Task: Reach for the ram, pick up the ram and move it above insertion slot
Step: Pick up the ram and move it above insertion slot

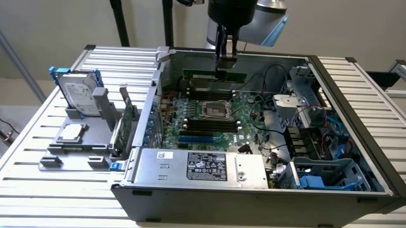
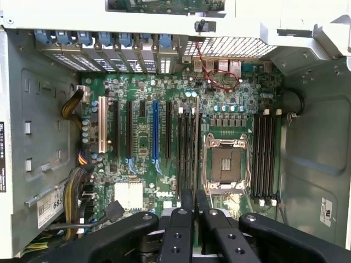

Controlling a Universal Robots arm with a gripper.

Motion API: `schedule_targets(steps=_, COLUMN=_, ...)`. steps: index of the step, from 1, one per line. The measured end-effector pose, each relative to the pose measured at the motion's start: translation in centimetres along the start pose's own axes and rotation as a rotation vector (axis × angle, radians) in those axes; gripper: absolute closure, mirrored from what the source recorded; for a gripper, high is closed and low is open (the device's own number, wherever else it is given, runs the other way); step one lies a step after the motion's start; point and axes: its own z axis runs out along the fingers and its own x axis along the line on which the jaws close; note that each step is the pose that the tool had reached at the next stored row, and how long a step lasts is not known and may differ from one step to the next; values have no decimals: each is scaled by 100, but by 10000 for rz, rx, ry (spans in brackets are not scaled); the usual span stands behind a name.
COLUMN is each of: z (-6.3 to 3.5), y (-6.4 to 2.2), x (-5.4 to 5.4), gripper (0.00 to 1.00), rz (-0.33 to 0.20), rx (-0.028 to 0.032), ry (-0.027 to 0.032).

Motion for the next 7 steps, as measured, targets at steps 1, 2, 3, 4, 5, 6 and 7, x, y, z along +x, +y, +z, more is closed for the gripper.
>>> schedule_targets(steps=1, z=0, y=0, x=0, gripper=87, rz=0, rx=0, ry=0)
schedule_targets(steps=2, z=0, y=0, x=0, gripper=87, rz=0, rx=0, ry=0)
schedule_targets(steps=3, z=0, y=0, x=0, gripper=87, rz=1, rx=0, ry=1)
schedule_targets(steps=4, z=0, y=0, x=0, gripper=87, rz=0, rx=0, ry=0)
schedule_targets(steps=5, z=0, y=0, x=0, gripper=87, rz=0, rx=0, ry=0)
schedule_targets(steps=6, z=0, y=0, x=0, gripper=87, rz=1, rx=0, ry=0)
schedule_targets(steps=7, z=0, y=0, x=0, gripper=87, rz=0, rx=0, ry=0)
